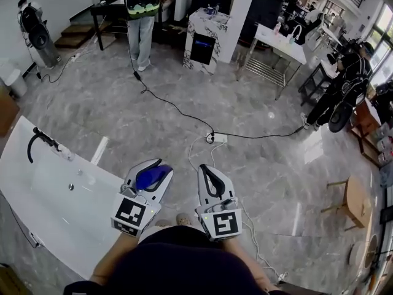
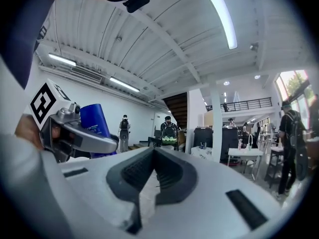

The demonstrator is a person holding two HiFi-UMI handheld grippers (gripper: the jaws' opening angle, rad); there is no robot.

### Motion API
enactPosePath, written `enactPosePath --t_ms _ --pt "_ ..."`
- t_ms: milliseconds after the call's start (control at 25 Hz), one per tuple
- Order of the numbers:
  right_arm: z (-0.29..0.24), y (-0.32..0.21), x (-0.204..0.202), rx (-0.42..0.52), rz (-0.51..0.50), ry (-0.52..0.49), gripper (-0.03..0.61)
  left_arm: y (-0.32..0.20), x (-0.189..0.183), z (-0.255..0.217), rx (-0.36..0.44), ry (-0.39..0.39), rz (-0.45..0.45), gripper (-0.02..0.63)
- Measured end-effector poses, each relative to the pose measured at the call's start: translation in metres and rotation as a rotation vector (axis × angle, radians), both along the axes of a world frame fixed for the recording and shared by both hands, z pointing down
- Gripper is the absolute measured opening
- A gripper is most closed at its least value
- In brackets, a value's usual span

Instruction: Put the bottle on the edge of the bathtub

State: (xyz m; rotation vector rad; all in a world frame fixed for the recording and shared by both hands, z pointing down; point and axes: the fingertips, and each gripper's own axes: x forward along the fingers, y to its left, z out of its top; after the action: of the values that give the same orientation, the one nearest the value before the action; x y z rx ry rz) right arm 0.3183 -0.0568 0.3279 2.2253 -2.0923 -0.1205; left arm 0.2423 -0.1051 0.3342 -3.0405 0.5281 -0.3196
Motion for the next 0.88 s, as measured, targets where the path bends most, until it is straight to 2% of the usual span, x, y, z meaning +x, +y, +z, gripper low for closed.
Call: enactPosePath --t_ms 200,440,640,880 --pt "-0.003 -0.011 0.014 -0.004 -0.051 0.001 0.002 -0.005 0.008 0.0 0.011 0.007 -0.067 0.141" --pt "-0.004 -0.028 0.002 0.008 -0.241 0.016 0.0 -0.007 -0.005 -0.003 0.022 0.012 -0.228 0.14" --pt "0.0 -0.048 -0.036 0.007 -0.437 0.017 0.0 -0.013 -0.05 0.004 0.024 0.007 -0.427 0.141" --pt "0.002 -0.06 -0.107 0.014 -0.685 0.031 0.002 -0.007 -0.135 0.008 0.028 -0.004 -0.704 0.141"
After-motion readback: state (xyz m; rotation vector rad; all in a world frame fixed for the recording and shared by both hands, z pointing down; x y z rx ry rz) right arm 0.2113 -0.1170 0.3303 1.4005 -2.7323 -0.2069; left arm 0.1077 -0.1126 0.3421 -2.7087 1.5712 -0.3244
